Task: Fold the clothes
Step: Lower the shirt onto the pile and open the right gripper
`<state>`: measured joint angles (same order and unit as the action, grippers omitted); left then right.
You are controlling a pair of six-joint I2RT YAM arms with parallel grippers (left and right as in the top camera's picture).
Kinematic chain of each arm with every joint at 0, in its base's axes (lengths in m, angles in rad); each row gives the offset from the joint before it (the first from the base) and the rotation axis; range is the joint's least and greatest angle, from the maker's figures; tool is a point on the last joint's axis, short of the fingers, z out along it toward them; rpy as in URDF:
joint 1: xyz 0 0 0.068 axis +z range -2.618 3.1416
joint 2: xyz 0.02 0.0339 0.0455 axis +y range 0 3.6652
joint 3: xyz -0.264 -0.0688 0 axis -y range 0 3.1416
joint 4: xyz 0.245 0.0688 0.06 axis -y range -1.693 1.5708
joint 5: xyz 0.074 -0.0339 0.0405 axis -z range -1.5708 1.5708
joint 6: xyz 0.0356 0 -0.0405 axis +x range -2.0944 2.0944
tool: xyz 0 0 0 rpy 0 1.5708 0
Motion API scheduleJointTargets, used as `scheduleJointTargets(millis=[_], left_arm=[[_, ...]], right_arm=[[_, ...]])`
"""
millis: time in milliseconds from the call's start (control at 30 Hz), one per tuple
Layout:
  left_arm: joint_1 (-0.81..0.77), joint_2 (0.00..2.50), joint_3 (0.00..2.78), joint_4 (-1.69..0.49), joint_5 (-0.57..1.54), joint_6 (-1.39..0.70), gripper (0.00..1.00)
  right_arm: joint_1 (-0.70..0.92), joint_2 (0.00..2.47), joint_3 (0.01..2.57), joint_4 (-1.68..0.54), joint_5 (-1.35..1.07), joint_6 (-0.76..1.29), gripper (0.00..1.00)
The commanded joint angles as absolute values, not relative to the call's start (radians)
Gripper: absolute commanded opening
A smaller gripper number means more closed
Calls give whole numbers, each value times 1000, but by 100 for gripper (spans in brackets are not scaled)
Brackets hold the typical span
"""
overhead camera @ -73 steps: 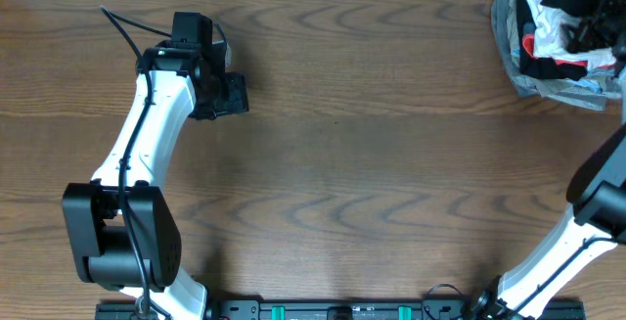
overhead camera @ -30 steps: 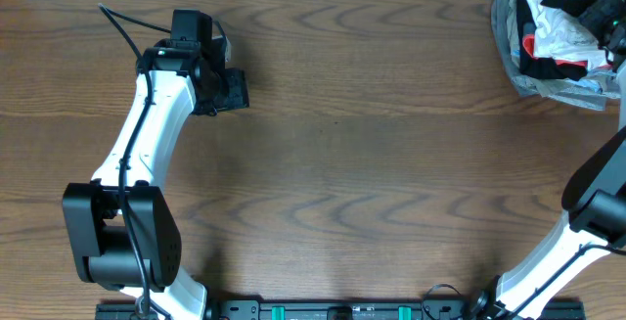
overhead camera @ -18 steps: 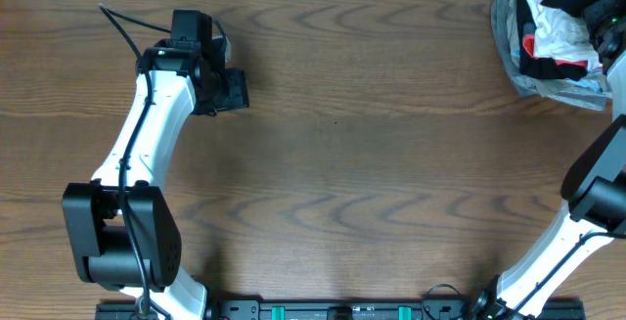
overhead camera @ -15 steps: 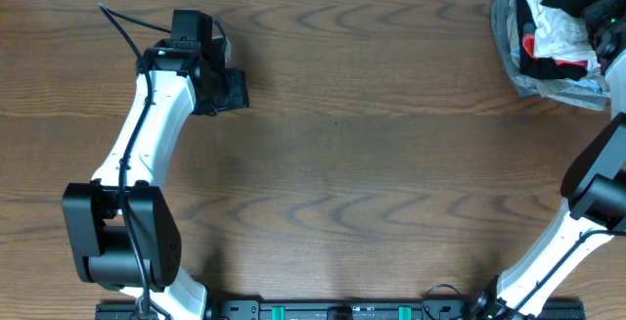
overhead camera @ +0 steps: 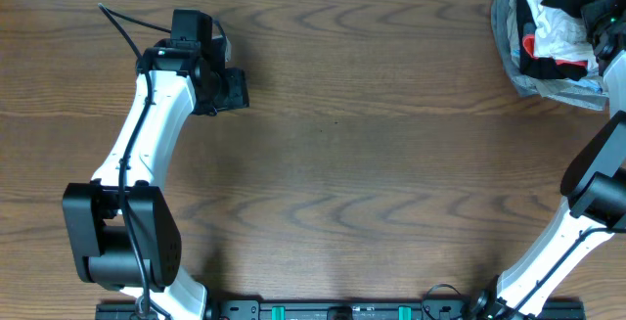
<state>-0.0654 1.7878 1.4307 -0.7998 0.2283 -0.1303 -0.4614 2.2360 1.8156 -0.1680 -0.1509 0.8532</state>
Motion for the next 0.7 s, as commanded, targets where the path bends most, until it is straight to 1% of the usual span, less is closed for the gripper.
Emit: scheduleJointTargets(millis=[0, 200, 433, 567, 667], left_arm=[[-62, 1795, 1422, -799, 216, -131, 58], [-62, 1795, 1422, -804, 216, -131, 58], [-62, 1795, 1422, -802, 216, -131, 58], [-62, 1795, 1422, -802, 216, -131, 58], [-62, 1795, 1422, -802, 216, -131, 59]], right_arm=[[-465, 2251, 1816, -181, -223, 829, 1], [-491, 2209, 1816, -308, -290, 823, 1], [-528, 2143, 1816, -456, -305, 733, 1], [-537, 2094, 1816, -465, -395, 598, 1], [-535, 2039, 1816, -475, -499, 441, 3]])
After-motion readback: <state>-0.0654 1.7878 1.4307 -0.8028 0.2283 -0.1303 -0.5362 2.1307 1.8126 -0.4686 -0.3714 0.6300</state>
